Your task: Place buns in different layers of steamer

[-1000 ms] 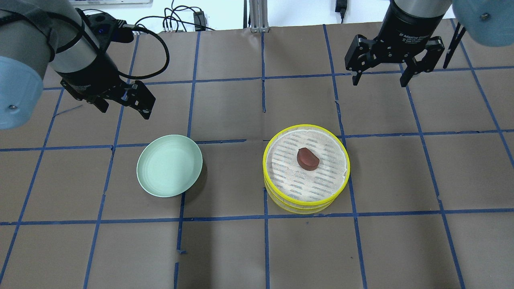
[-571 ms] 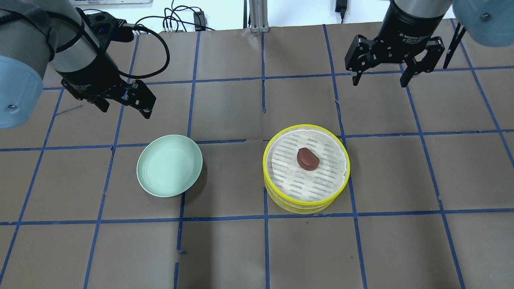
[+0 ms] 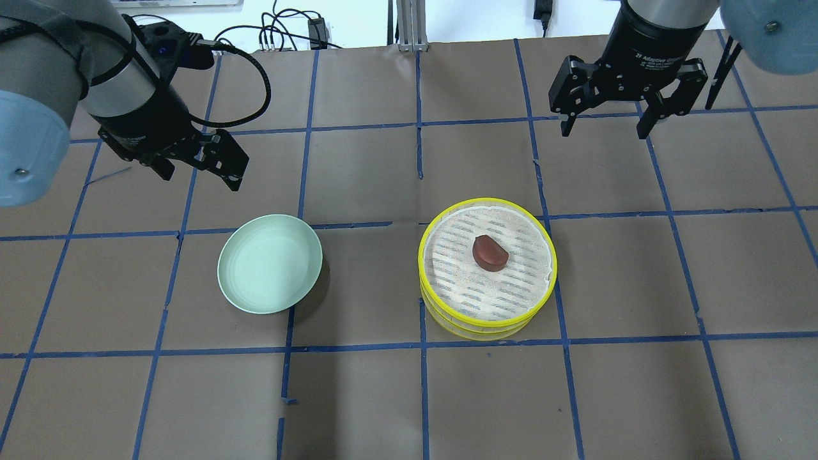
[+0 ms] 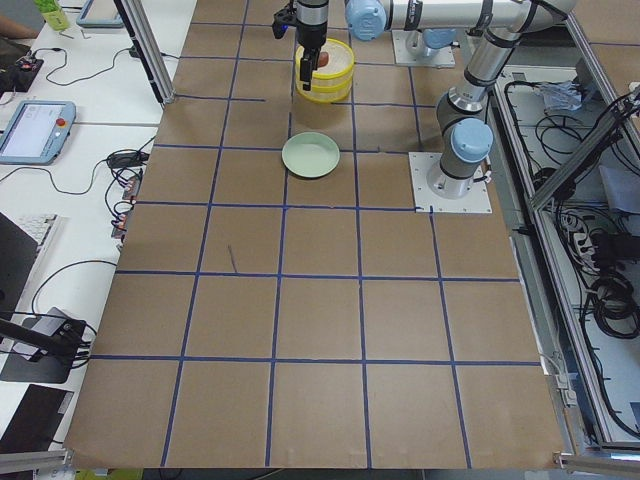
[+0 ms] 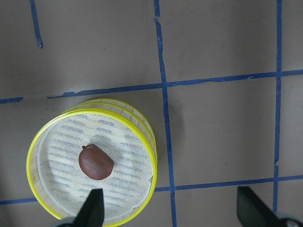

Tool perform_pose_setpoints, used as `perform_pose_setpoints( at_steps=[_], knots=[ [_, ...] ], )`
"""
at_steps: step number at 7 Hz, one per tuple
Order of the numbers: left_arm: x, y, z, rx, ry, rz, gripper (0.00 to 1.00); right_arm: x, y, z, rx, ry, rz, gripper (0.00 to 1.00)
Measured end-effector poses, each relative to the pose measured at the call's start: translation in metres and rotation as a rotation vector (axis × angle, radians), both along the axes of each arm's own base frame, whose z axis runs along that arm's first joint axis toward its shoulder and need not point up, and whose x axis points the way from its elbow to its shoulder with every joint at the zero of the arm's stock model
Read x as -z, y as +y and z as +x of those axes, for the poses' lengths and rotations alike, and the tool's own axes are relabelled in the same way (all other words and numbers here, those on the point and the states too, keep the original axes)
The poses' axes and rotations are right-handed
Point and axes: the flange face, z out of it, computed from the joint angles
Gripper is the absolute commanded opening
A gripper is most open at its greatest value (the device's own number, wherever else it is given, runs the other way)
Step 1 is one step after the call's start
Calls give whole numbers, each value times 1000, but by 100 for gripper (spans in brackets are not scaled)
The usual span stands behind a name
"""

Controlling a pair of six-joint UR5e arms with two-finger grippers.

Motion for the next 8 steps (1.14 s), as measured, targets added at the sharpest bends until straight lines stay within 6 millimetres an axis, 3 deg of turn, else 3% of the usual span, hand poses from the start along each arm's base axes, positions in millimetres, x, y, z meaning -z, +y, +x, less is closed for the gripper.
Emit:
perform_pose_setpoints(
  at_steps=[8],
  knots=[
    [-6,19,-3,0,5,16,100,1,0,0,-11,-1,5,100]
  ],
)
